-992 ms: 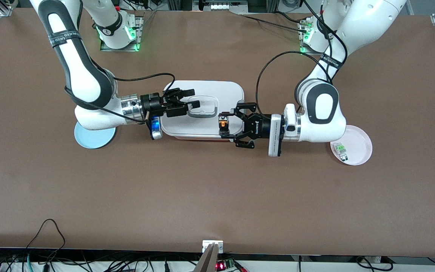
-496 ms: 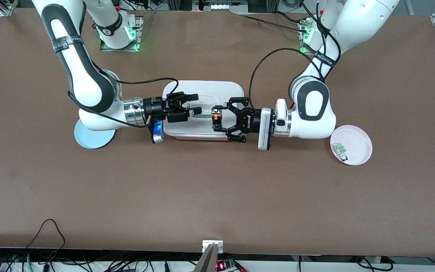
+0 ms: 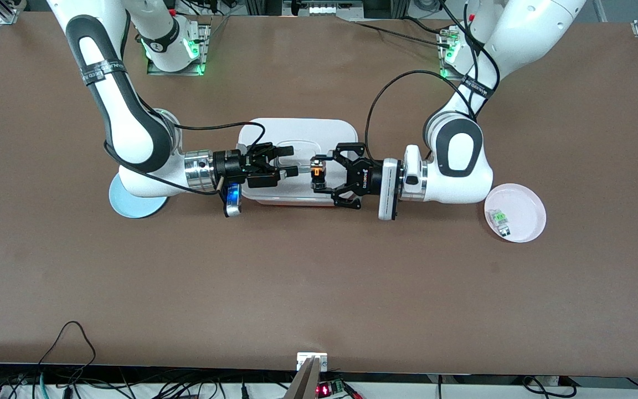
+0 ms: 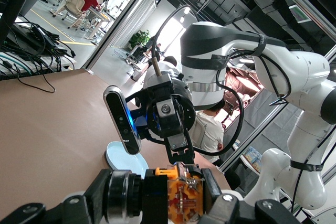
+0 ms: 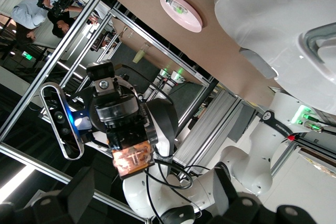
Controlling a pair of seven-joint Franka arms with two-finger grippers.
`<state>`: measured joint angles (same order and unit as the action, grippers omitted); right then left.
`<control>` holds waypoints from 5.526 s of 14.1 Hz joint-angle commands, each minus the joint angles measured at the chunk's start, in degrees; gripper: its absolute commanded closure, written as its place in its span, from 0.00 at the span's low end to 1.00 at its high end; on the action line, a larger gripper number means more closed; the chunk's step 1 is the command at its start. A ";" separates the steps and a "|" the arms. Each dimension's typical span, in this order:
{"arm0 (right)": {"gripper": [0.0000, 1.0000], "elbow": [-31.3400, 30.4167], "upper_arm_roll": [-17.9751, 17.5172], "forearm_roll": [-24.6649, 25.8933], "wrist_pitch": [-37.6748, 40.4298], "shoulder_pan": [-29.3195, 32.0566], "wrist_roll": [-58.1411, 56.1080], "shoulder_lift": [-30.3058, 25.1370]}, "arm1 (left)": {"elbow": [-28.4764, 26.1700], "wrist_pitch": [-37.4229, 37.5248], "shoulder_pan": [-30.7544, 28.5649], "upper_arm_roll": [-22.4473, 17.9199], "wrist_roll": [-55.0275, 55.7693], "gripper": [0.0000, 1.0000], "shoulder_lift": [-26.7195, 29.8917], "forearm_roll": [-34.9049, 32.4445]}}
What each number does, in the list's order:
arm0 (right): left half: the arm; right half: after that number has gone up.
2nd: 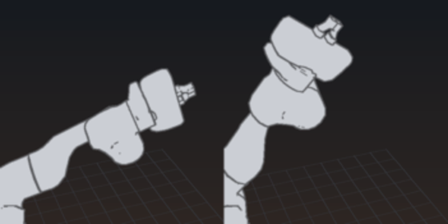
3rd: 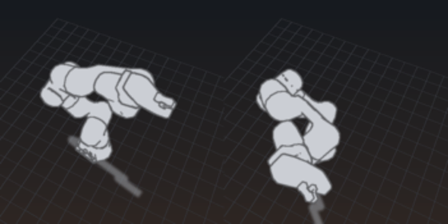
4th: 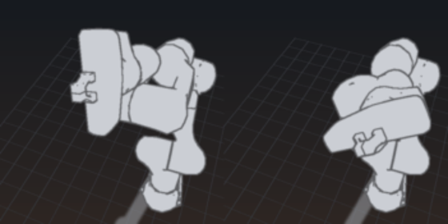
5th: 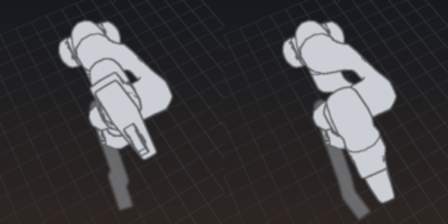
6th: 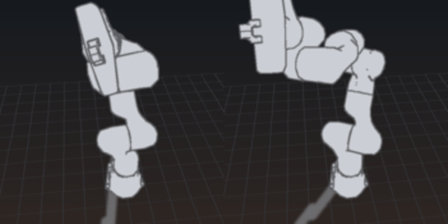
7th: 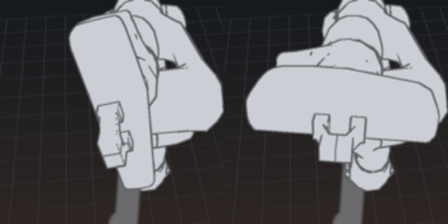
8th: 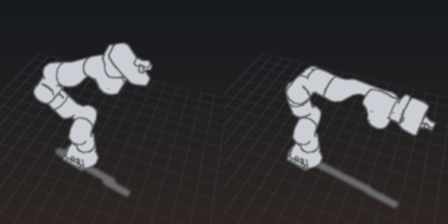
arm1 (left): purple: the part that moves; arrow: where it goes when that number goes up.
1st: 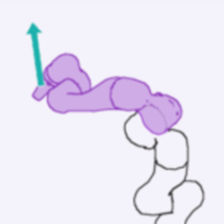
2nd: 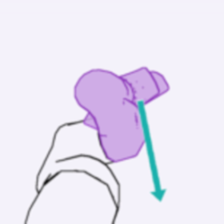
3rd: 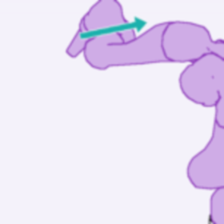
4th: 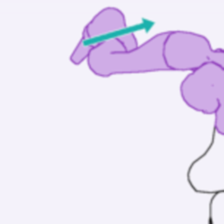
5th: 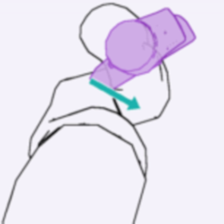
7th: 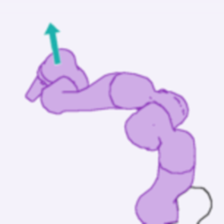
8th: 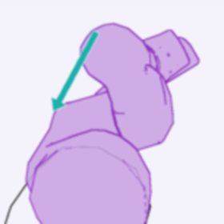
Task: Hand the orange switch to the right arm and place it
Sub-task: 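Grasp the switch with the right gripper from the left gripper, then open the left gripper and withdraw it while the right gripper pulls away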
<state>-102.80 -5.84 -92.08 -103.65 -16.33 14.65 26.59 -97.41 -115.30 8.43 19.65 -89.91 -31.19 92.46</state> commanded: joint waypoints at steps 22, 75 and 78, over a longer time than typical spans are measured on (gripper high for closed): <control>0.00 -4.95 -0.14 -6.80 -2.43 -2.04 0.64 -2.85 | -0.94 -3.18 4.32 -0.05 -1.94 1.00 0.34 5.54; 0.72 -2.58 0.13 72.71 -2.87 7.63 -14.70 -15.07 | 12.94 31.43 -11.59 -0.58 53.14 0.00 3.50 -47.17; 0.72 -2.84 0.22 77.75 -2.52 11.05 -32.96 -14.55 | 14.52 33.99 -12.56 -0.66 57.29 0.00 3.67 -56.47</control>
<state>-105.15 -5.12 -16.53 -106.40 -8.08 -7.62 12.32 -84.44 -83.37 -3.45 18.99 -36.00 -28.11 41.61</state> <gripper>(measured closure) 0.546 0.000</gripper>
